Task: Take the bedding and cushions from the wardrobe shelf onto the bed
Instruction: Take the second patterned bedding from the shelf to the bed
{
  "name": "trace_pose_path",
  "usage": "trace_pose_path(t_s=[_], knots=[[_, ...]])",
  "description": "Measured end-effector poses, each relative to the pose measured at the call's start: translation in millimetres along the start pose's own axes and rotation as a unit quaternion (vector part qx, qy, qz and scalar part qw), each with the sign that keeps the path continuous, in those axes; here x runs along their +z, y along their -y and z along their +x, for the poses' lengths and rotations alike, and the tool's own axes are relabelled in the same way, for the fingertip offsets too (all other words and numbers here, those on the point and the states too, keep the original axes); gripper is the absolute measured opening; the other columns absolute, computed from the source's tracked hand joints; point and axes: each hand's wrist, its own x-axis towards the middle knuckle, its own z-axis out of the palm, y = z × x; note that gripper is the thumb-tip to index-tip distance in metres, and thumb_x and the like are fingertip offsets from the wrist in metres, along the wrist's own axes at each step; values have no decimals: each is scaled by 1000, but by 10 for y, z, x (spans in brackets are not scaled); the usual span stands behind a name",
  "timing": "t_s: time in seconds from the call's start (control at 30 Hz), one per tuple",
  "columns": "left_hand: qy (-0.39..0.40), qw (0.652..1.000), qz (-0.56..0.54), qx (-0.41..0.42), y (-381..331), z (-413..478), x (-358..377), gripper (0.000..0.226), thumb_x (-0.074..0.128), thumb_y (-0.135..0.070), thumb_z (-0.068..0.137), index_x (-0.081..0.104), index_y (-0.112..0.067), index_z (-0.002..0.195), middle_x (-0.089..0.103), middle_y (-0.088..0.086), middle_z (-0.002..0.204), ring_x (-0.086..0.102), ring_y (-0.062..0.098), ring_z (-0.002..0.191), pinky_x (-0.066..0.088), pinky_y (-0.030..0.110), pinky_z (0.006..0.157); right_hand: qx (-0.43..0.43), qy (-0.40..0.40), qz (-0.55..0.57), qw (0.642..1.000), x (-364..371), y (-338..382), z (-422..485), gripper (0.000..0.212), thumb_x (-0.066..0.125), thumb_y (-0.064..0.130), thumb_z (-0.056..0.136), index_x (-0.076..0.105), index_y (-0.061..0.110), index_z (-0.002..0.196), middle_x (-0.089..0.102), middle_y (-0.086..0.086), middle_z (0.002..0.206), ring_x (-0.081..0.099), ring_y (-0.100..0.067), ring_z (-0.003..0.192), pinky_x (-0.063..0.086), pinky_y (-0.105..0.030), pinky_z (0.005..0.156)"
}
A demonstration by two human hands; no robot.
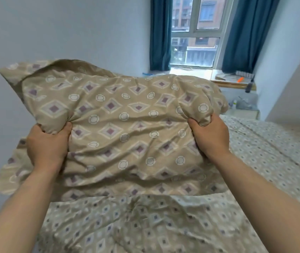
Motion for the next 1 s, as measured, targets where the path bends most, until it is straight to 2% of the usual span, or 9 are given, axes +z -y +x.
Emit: trace_pose_path(t_s=[0.1,0.2,0.33,0.47,0.6,0.73,0.87,1.0], knots=[[83,997,-5,3,296,-148,615,65,66,-63,65,62,-15,110,67,12,112,61,36,100,43,38,77,50,-21,-58,997,-44,-473,-126,43,61,67,66,47,32,86,43,24,72,44,-9,63,35,-31,59],[156,988,5,-10,590,-467,1146,65,67,-61,66,61,-13,110,67,13,112,61,37,100,43,39,76,103,-29,-107,989,-117,-986,-330,42,60,67,66,46,29,77,51,17,70,44,-1,60,33,-28,50],[241,969,36,-43,1054,-1029,1690,66,67,-61,66,63,-12,110,68,15,110,62,38,97,46,41,75,177,-18,-149,973,-153,-1744,-712,41,60,66,68,50,27,76,57,9,70,52,-9,62,36,-30,51],[313,946,59,-64,1627,-1601,2138,55,68,-60,66,60,-17,100,69,13,102,62,36,90,46,40,71,253,1,-167,953,-32,-2540,-1192,41,59,64,72,49,24,75,59,5,70,57,-18,65,47,-38,60],[360,925,93,-81,2120,-2008,2556,55,68,-60,69,59,-15,100,68,12,100,61,36,88,50,45,76,302,22,-185,935,169,-3180,-1460,41,58,63,75,52,23,80,61,4,75,58,-20,69,51,-41,68],[401,900,141,-94,2628,-2396,2777,57,71,-55,71,56,-14,109,67,13,106,61,37,93,50,46,79,350,45,-205,913,349,-3772,-1827,46,57,67,72,52,23,85,61,5,78,57,-18,70,49,-39,67],[415,888,177,-84,2902,-2489,2896,65,71,-58,69,51,-13,111,64,15,109,60,39,95,47,43,75,378,49,-205,901,511,-4051,-2102,53,57,72,68,52,25,91,60,10,81,59,-21,75,49,-39,68],[430,872,211,-98,2935,-2451,2966,82,72,-64,62,50,-11,120,62,15,118,58,40,103,46,47,83,408,57,-215,885,588,-4076,-2119,68,58,73,64,53,17,102,64,-2,95,61,-29,87,50,-41,77]])
